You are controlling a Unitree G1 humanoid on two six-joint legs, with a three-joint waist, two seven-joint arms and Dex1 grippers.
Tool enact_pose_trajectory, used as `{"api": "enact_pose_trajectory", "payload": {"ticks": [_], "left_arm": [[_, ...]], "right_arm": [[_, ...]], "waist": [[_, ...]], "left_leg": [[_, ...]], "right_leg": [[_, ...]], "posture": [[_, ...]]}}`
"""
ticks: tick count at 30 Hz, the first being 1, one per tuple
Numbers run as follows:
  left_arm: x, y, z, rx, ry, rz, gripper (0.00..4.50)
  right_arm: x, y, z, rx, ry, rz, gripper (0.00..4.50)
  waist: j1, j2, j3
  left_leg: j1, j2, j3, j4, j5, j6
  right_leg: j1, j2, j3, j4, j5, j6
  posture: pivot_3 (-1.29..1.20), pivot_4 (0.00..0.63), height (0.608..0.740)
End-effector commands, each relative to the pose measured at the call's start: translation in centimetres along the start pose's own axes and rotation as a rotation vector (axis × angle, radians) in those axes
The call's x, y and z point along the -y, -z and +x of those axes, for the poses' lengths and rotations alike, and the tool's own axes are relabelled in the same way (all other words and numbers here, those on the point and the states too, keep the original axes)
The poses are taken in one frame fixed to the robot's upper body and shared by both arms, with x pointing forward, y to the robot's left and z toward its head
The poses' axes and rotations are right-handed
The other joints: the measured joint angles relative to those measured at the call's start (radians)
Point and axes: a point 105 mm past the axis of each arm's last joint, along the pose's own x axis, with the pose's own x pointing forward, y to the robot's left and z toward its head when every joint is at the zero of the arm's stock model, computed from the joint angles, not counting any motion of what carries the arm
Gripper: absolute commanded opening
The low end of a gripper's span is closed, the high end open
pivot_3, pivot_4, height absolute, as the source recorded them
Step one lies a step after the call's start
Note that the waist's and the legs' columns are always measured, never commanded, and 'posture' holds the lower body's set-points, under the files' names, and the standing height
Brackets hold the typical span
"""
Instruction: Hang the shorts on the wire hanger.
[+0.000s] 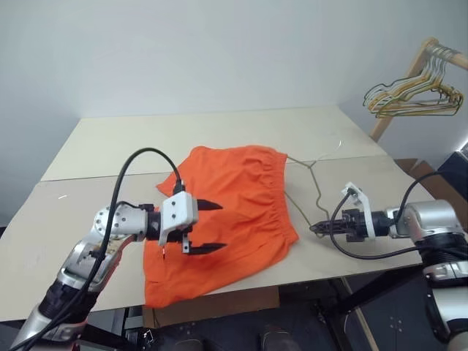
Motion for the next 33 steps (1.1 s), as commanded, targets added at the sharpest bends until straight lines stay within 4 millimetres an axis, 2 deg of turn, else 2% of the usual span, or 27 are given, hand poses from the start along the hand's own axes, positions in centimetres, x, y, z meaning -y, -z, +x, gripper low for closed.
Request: {"api": "enact_pose_trajectory", "payload": {"ticks": [1, 6, 9, 15, 18, 21, 33], "left_arm": [[-4.2, -2.3, -0.5, 0.048, -0.133, 0.095, 4.48], [-8.7, -5.1, -1.6, 0.093, -0.178, 0.191, 4.48], [-10.4, -6.2, -2.1, 0.107, -0.166, 0.223, 4.48], [-12.8, -6.4, -2.0, 0.055, -0.098, 0.266, 4.48], [-12.9, -6.4, -2.0, 0.020, -0.004, 0.270, 4.48], [-12.3, -5.8, -2.3, -0.032, 0.118, 0.259, 4.48], [-11.8, -3.7, -1.6, -0.199, 0.261, 0.168, 4.48]], "right_arm": [[-1.3, -1.9, -0.5, 0.049, 0.049, -0.281, 0.00], [-2.4, -2.2, 0.4, 0.033, 0.080, -0.526, 0.00], [-3.1, -2.8, 1.0, 0.034, 0.077, -0.616, 0.00], [-5.2, -4.4, 2.8, 0.042, 0.048, -0.764, 0.00], [-6.0, -4.9, 3.4, 0.035, 0.041, -0.814, 0.00], [-6.7, -5.4, 3.8, 0.043, 0.026, -0.837, 0.00], [-7.7, -4.8, 4.3, -0.021, 0.015, -0.956, 0.00]], "waist": [[0.002, 0.000, 0.000], [-0.005, 0.000, 0.000], [-0.015, 0.000, 0.000], [-0.032, 0.000, 0.000], [-0.032, 0.000, 0.000], [-0.035, 0.000, 0.000], [-0.050, 0.000, 0.000]], "left_leg": [[0.000, 0.000, 0.000, 0.000, 0.000, 0.000], [-0.001, 0.000, 0.000, 0.001, 0.000, 0.000], [-0.002, 0.000, 0.000, 0.001, 0.000, 0.000], [-0.002, 0.000, 0.000, 0.001, 0.000, 0.000], [-0.005, -0.001, 0.000, 0.001, 0.000, 0.000], [-0.014, -0.001, -0.001, 0.003, 0.000, 0.000], [-0.020, 0.000, -0.004, 0.012, -0.001, 0.002]], "right_leg": [[0.000, 0.000, 0.000, 0.000, 0.000, 0.000], [0.000, 0.000, 0.000, 0.000, 0.000, 0.000], [-0.001, 0.000, 0.000, 0.000, 0.000, 0.000], [-0.002, 0.000, 0.000, 0.000, 0.000, 0.000], [-0.004, 0.000, 0.000, 0.000, 0.000, 0.000], [-0.013, 0.000, -0.001, 0.002, 0.000, 0.000], [-0.014, 0.000, -0.003, 0.003, 0.001, 0.002]], "posture": [[-0.09, 0.000, 0.740], [-0.09, 0.000, 0.740], [-0.10, 0.000, 0.740], [-0.11, 0.000, 0.740], [-0.10, 0.000, 0.740], [-0.11, 0.000, 0.740], [-0.12, 0.000, 0.740]]}}
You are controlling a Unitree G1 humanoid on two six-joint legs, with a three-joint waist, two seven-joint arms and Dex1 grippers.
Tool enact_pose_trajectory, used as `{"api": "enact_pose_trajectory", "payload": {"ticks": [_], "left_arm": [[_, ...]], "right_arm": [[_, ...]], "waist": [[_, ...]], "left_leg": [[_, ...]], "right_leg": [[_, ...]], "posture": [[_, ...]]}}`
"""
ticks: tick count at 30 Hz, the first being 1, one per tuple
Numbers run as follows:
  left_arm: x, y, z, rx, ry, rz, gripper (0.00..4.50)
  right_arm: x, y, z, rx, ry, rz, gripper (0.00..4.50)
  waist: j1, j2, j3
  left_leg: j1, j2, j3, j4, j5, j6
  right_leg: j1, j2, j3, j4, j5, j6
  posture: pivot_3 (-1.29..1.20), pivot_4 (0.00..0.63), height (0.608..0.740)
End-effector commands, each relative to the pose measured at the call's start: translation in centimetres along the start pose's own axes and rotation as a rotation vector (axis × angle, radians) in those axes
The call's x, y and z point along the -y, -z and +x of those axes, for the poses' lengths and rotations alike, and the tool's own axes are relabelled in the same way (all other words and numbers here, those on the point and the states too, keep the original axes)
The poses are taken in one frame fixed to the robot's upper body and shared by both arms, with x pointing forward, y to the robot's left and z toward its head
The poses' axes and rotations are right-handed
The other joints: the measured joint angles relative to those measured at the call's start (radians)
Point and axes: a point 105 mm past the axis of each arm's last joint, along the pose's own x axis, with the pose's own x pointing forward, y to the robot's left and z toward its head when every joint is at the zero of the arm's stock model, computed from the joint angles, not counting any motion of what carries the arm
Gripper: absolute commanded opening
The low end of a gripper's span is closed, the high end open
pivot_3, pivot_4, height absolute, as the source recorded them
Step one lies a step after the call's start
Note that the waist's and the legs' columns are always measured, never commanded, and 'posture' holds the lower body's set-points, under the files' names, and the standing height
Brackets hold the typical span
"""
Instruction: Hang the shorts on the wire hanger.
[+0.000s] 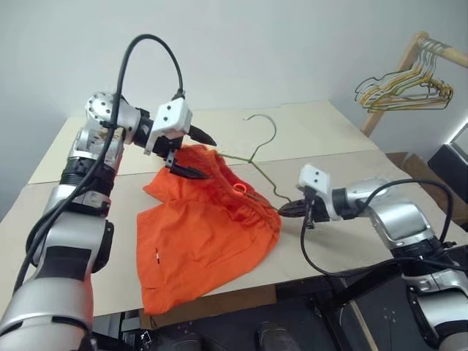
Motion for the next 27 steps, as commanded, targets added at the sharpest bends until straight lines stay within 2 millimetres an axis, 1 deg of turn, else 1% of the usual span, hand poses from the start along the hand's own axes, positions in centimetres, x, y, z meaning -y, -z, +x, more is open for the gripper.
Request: {"api": "enact_pose_trajectory", "payload": {"ticks": [1, 2, 5, 9, 16, 17, 21, 25, 27], "left_arm": [[-0.3, -0.3, -0.5, -0.026, 0.002, 0.001, 4.48], [-0.2, -0.2, -0.4, -0.029, 0.009, -0.006, 4.48], [0.2, 0.2, -0.2, -0.039, 0.034, -0.019, 3.90], [0.2, 0.1, -0.2, -0.024, 0.039, -0.036, 2.61], [0.6, 0.7, 0.0, -0.040, 0.059, -0.054, 0.28], [0.7, 0.7, 0.0, -0.039, 0.059, -0.057, 0.03], [0.8, 0.9, 0.1, -0.038, 0.064, -0.060, 0.03], [0.6, 1.3, 0.2, -0.064, 0.038, -0.008, 0.03], [0.7, 1.3, -0.1, -0.070, 0.044, 0.021, 0.00]], "right_arm": [[-0.2, -1.6, -0.7, 0.015, 0.008, -0.103, 0.00], [-0.2, -1.6, -0.7, 0.016, 0.006, -0.110, 0.00], [-0.2, -1.8, -0.7, 0.012, 0.011, -0.119, 0.00], [-0.2, -1.5, -0.5, -0.002, 0.014, -0.126, 0.00], [-0.6, -1.2, -0.3, -0.010, 0.010, -0.138, 0.00], [-0.6, -1.1, -0.3, -0.013, 0.009, -0.142, 0.00], [-0.6, -1.1, -0.2, -0.013, 0.027, -0.161, 0.00], [-0.4, -1.5, 0.0, 0.029, 0.061, -0.219, 0.00], [-0.4, -1.4, -0.2, 0.040, 0.070, -0.236, 0.59]], "waist": [[-0.001, 0.000, 0.000], [-0.002, 0.000, 0.000], [-0.003, 0.000, 0.000], [-0.004, 0.000, 0.000], [-0.004, 0.000, 0.000], [-0.004, 0.000, 0.000], [-0.005, 0.000, 0.000], [-0.005, 0.000, 0.000], [-0.005, 0.000, 0.000]], "left_leg": [[0.000, 0.000, 0.000, 0.000, 0.000, 0.000], [0.000, 0.000, 0.000, 0.000, 0.000, 0.000], [0.000, 0.000, -0.001, 0.000, 0.000, 0.000], [-0.001, 0.000, -0.004, 0.000, 0.000, 0.000], [-0.001, 0.000, -0.007, 0.000, 0.000, 0.000], [-0.001, 0.000, -0.007, 0.000, 0.000, 0.000], [-0.001, 0.000, -0.007, 0.000, 0.000, 0.000], [0.000, 0.000, -0.006, 0.000, 0.000, 0.000], [0.000, 0.000, -0.006, 0.000, 0.000, 0.000]], "right_leg": [[0.000, 0.000, 0.000, 0.000, 0.000, 0.000], [0.000, 0.000, 0.000, 0.000, 0.000, 0.000], [-0.001, 0.000, 0.000, 0.000, 0.000, 0.000], [-0.001, 0.000, 0.000, 0.001, 0.000, 0.000], [-0.001, 0.000, 0.000, 0.001, 0.000, 0.000], [-0.001, 0.000, 0.000, 0.001, 0.000, 0.000], [-0.001, 0.000, 0.000, 0.001, 0.000, 0.000], [-0.001, 0.000, 0.000, 0.001, 0.000, 0.000], [-0.001, 0.000, 0.000, 0.001, 0.000, 0.000]], "posture": [[-0.12, 0.000, 0.740], [-0.12, 0.000, 0.740], [-0.13, 0.000, 0.740], [-0.13, 0.000, 0.740], [-0.13, 0.000, 0.740], [-0.13, 0.000, 0.740], [-0.13, 0.000, 0.740], [-0.13, 0.000, 0.740], [-0.14, 0.000, 0.740]]}}
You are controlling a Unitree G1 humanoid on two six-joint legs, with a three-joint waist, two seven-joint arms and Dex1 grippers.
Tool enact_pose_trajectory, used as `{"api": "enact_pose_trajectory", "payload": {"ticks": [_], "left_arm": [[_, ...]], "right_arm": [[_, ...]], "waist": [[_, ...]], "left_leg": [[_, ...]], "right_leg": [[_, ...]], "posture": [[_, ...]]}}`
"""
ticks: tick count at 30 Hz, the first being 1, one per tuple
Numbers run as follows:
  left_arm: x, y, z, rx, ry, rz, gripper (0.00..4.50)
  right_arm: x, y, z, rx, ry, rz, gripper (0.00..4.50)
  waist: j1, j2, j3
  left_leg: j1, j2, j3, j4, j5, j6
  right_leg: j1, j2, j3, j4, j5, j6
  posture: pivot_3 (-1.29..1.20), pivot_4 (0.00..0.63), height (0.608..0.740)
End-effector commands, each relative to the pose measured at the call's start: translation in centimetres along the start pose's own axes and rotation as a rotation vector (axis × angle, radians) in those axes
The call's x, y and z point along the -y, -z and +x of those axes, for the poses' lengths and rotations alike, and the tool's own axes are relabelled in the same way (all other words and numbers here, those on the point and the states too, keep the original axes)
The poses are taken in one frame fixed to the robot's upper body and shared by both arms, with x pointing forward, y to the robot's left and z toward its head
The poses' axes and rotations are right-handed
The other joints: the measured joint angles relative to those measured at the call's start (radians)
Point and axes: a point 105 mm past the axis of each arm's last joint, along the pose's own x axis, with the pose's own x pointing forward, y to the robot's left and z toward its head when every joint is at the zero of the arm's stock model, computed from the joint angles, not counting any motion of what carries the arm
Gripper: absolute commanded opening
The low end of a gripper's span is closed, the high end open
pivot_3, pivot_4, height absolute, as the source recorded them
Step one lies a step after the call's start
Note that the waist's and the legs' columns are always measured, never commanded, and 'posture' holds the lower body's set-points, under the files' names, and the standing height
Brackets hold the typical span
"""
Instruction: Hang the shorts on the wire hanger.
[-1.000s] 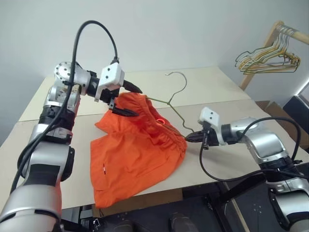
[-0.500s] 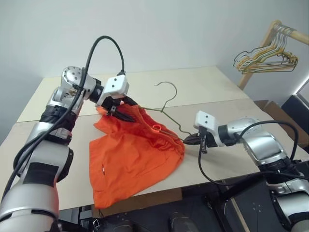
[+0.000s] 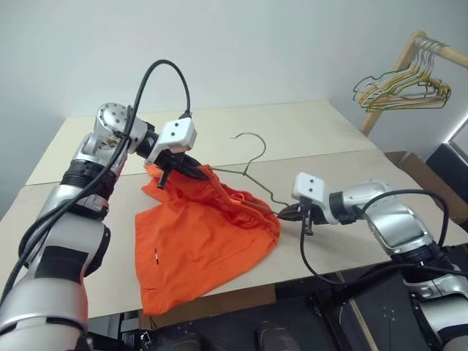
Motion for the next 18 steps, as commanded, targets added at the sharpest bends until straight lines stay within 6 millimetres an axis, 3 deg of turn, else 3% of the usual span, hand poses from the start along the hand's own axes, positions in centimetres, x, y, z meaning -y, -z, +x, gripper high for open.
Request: {"api": "enact_pose_trajectory", "payload": {"ticks": [1, 5, 7, 12, 14, 18], "left_arm": [[-0.3, -0.6, -0.8, -0.001, -0.023, 0.074, 0.00], [-0.8, -1.0, -1.5, -0.005, -0.056, 0.092, 0.00], [-1.1, -1.3, -2.0, 0.003, -0.077, 0.100, 0.00], [-1.4, -0.8, -3.1, -0.001, -0.121, 0.091, 0.00], [-1.4, -0.6, -3.4, -0.006, -0.131, 0.085, 0.00], [-1.4, -0.4, -3.6, -0.005, -0.140, 0.081, 0.00]], "right_arm": [[0.3, -1.8, -0.8, 0.083, 0.040, -0.089, 0.80], [1.7, -1.5, -2.5, 0.117, 0.129, 0.007, 2.23], [2.6, -0.7, -4.1, 0.123, 0.198, 0.097, 2.73], [0.9, 1.3, -6.2, 0.148, 0.226, 0.197, 2.73], [-0.4, 2.2, -5.7, 0.149, 0.219, 0.233, 2.73], [-2.6, 2.9, -2.9, 0.184, 0.205, 0.309, 2.73]], "waist": [[0.000, 0.000, 0.000], [-0.001, 0.000, 0.000], [0.001, 0.000, 0.000], [0.005, 0.000, 0.000], [0.004, 0.000, 0.000], [-0.006, 0.000, 0.000]], "left_leg": [[0.000, 0.000, 0.000, 0.000, 0.000, 0.000], [0.000, 0.000, 0.000, 0.000, 0.000, 0.000], [0.000, 0.000, -0.001, 0.000, 0.000, 0.000], [0.000, -0.001, -0.001, 0.001, 0.000, 0.000], [0.000, 0.000, -0.001, 0.001, 0.000, 0.000], [0.002, 0.000, 0.000, 0.001, 0.000, 0.000]], "right_leg": [[0.000, 0.000, 0.000, 0.000, 0.000, 0.000], [0.000, 0.000, 0.000, 0.001, 0.000, 0.000], [0.000, 0.000, 0.000, 0.001, 0.000, 0.000], [0.000, -0.001, 0.000, 0.002, 0.000, 0.000], [0.000, 0.000, -0.001, 0.005, 0.000, 0.000], [0.000, 0.000, 0.001, 0.007, -0.001, 0.000]], "posture": [[-0.14, 0.000, 0.740], [-0.14, 0.000, 0.740], [-0.13, 0.000, 0.740], [-0.14, 0.000, 0.740], [-0.14, 0.000, 0.740], [-0.15, 0.000, 0.740]]}}
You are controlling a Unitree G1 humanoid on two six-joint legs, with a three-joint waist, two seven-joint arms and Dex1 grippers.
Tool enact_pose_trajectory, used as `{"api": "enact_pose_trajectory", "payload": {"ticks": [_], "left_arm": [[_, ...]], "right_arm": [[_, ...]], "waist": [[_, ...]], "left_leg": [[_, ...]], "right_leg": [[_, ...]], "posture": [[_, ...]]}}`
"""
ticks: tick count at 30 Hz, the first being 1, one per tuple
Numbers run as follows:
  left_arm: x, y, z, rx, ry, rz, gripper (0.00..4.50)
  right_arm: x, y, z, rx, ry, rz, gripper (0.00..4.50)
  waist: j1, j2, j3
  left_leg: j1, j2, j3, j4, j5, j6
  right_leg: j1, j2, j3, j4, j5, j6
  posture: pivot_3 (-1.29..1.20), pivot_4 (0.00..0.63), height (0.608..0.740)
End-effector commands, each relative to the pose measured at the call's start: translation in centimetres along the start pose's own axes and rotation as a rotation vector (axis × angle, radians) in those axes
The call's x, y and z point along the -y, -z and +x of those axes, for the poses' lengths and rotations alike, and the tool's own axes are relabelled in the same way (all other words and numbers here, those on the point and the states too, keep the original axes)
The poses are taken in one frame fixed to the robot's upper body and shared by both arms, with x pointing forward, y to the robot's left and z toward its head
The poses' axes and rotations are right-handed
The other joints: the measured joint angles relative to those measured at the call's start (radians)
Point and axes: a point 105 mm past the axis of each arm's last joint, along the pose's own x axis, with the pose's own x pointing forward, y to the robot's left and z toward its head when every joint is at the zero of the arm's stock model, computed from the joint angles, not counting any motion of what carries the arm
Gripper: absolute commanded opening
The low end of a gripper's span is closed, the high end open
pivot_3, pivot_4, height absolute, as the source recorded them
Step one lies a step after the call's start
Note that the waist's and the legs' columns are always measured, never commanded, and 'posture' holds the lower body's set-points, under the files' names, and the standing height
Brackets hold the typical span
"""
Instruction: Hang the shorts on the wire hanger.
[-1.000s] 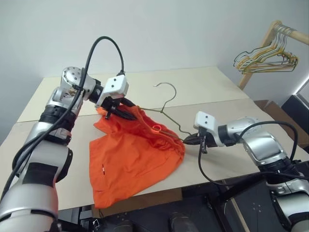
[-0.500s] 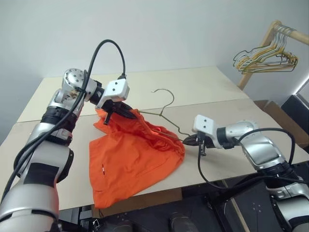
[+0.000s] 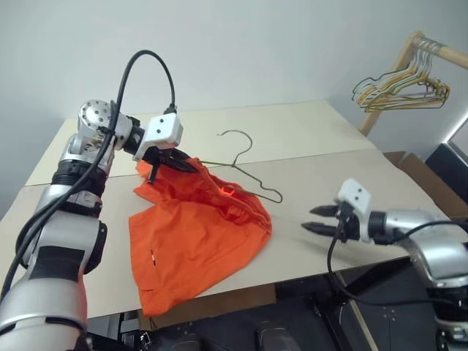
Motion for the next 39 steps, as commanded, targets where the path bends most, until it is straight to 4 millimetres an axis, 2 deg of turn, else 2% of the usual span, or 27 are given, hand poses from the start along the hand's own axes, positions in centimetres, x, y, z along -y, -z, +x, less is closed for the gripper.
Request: {"api": "enact_pose_trajectory", "payload": {"ticks": [1, 5, 13, 16, 21, 22, 23, 26, 33, 35, 39], "left_arm": [[-1.0, -1.4, -1.4, 0.016, -0.050, 0.053, 0.00], [-0.9, -1.2, -1.4, 0.020, -0.055, 0.049, 0.00], [-0.8, -1.0, -1.6, 0.026, -0.066, 0.041, 0.00], [-0.8, -1.0, -1.8, 0.031, -0.073, 0.037, 0.00], [-0.7, -1.1, -2.1, 0.063, -0.089, 0.026, 0.00], [-0.5, -1.3, -2.3, 0.076, -0.089, 0.030, 0.00], [-0.2, -1.5, -2.7, 0.089, -0.085, 0.043, 0.00], [0.6, -2.4, -3.8, 0.145, -0.078, 0.062, 0.00], [1.8, -3.5, -5.7, 0.206, -0.067, 0.080, 0.00], [1.9, -3.7, -5.9, 0.218, -0.065, 0.084, 0.00], [2.0, -3.6, -6.1, 0.199, -0.061, 0.098, 0.00]], "right_arm": [[-1.5, -1.1, 1.7, 0.082, -0.002, 0.009, 2.73], [-2.9, -1.1, 4.6, 0.152, -0.003, 0.098, 2.73], [-2.5, -1.2, 7.8, 0.221, 0.041, 0.191, 2.73], [-2.3, -1.6, 8.1, 0.248, 0.020, 0.237, 2.22], [-2.1, -1.6, 8.3, 0.256, 0.018, 0.261, 0.49], [-1.9, -1.6, 8.3, 0.259, 0.023, 0.269, 0.13], [-1.6, -1.7, 8.2, 0.264, 0.029, 0.275, 0.06], [-0.7, -2.3, 7.1, 0.307, 0.008, 0.346, 0.06], [0.2, -4.8, 2.6, 0.467, -0.235, 0.541, 0.06], [0.4, -4.6, 1.8, 0.447, -0.268, 0.537, 0.06], [0.9, -3.8, 1.6, 0.373, -0.254, 0.509, 0.06]], "waist": [[-0.005, 0.000, 0.000], [-0.007, 0.000, 0.000], [-0.006, 0.000, 0.000], [-0.008, 0.000, 0.000], [-0.007, 0.000, 0.000], [-0.007, 0.000, 0.000], [-0.008, 0.000, 0.000], [-0.017, 0.000, 0.000], [-0.016, 0.000, 0.000], [-0.015, 0.000, 0.000], [-0.015, 0.000, 0.000]], "left_leg": [[0.001, 0.000, 0.000, 0.000, 0.000, 0.000], [0.001, 0.000, -0.001, 0.000, 0.000, 0.000], [-0.001, -0.001, -0.002, 0.002, 0.000, 0.000], [-0.001, -0.001, -0.003, 0.002, 0.000, 0.000], [-0.001, -0.001, -0.003, 0.001, 0.000, 0.000], [-0.001, -0.001, -0.004, 0.001, 0.000, 0.000], [-0.001, -0.001, -0.004, 0.001, 0.000, 0.000], [-0.001, 0.000, -0.004, 0.001, 0.000, 0.000], [-0.001, 0.000, -0.008, 0.001, 0.000, 0.000], [0.000, 0.000, -0.009, 0.001, 0.000, 0.000], [0.000, 0.000, -0.009, 0.002, 0.000, 0.000]], "right_leg": [[0.000, 0.000, 0.001, 0.001, 0.000, 0.000], [0.000, 0.001, 0.000, 0.001, 0.000, 0.000], [-0.001, -0.001, 0.000, 0.001, 0.000, 0.000], [-0.001, -0.001, 0.000, 0.002, 0.000, 0.000], [-0.001, -0.001, 0.000, 0.002, 0.000, 0.000], [-0.001, -0.001, -0.001, 0.002, 0.000, 0.000], [-0.001, -0.001, -0.001, 0.002, 0.000, 0.000], [-0.001, -0.001, -0.001, 0.006, 0.000, 0.000], [0.002, -0.002, -0.004, 0.005, 0.000, 0.000], [0.003, -0.002, -0.005, 0.005, 0.000, 0.000], [0.003, -0.001, -0.005, 0.001, -0.001, 0.000]], "posture": [[-0.14, 0.000, 0.740], [-0.14, 0.000, 0.740], [-0.12, 0.000, 0.740], [-0.11, 0.000, 0.740], [-0.11, 0.000, 0.740], [-0.11, 0.000, 0.740], [-0.11, 0.000, 0.740], [-0.11, 0.000, 0.740], [-0.10, 0.000, 0.740], [-0.10, 0.000, 0.740], [-0.10, 0.000, 0.740]]}}
